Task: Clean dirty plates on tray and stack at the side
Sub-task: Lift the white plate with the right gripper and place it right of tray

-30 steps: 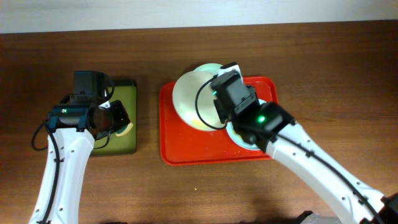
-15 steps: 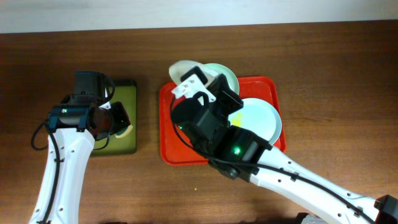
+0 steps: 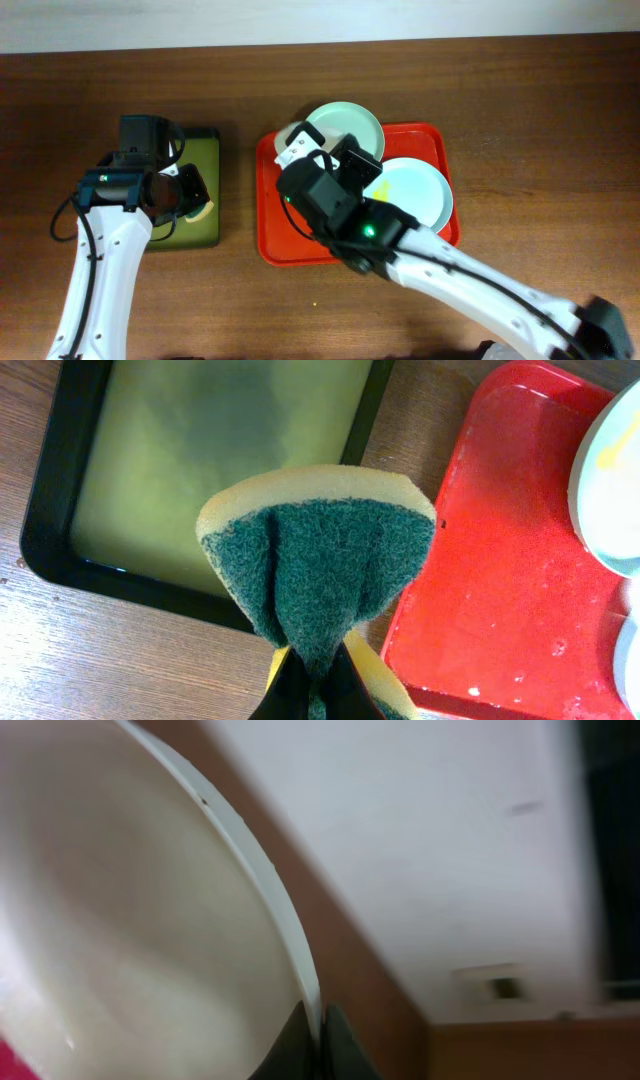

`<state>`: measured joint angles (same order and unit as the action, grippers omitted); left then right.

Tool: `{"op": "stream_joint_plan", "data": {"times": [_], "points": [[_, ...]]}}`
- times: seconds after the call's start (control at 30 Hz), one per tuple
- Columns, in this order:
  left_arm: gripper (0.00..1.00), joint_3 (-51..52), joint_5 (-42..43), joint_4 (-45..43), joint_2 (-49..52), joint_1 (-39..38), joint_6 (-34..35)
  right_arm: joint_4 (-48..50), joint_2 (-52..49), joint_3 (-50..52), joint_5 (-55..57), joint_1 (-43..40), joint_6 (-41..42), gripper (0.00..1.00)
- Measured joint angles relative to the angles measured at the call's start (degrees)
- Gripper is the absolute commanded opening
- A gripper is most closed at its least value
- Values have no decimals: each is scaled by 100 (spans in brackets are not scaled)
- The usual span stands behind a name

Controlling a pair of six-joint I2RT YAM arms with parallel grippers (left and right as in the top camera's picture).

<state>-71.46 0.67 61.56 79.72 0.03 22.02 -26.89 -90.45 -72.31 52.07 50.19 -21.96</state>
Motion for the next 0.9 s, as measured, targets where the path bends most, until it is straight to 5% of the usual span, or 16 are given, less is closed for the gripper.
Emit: {"op": "stream_joint_plan", "data": {"times": [0.2,0.33,0.63,0.9], "points": [[0,-2,0,0,0,0,0,81,-407,111,-186,-302,1241,4],[0,0,-2,-2,0,0,0,-131,-105,-13,-1266,-1012,2017,4],[0,0,-2,7,0,0,-2,-1241,-2,-160,-5646,-5060,3578,4],[0,0,-2,-4,0,0,-2,-1401,-1156,-162,-6935,-7554,4105,4]]}}
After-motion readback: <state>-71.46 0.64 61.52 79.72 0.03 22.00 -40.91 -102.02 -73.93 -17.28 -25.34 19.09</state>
